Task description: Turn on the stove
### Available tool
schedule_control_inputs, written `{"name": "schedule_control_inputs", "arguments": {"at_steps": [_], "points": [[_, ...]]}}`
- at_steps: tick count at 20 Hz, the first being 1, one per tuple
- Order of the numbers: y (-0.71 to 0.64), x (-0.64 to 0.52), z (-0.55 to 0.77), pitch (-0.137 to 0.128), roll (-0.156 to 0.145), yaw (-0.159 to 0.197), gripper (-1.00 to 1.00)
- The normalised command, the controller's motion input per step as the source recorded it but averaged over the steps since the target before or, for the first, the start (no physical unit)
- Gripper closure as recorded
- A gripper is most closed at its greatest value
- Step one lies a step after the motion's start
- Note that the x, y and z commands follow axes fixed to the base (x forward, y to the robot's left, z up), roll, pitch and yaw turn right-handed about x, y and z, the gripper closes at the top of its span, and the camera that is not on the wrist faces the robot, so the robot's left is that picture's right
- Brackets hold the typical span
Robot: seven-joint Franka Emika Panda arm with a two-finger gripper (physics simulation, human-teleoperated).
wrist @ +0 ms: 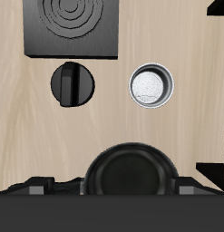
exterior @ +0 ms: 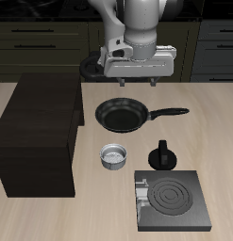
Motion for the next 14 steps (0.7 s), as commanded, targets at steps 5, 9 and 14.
{"name": "schedule_control_inputs", "arguments": {"at_steps": [5, 9, 14], "points": [[0.23, 0.20, 0.02, 0.006, 0.030, 0.002, -1.00], [0.30, 0.26, 0.00, 0.004, 0.003, 0.015, -1.00], [0.14, 0.22, 0.00, 0.007, -0.002, 0.004, -1.00]]}}
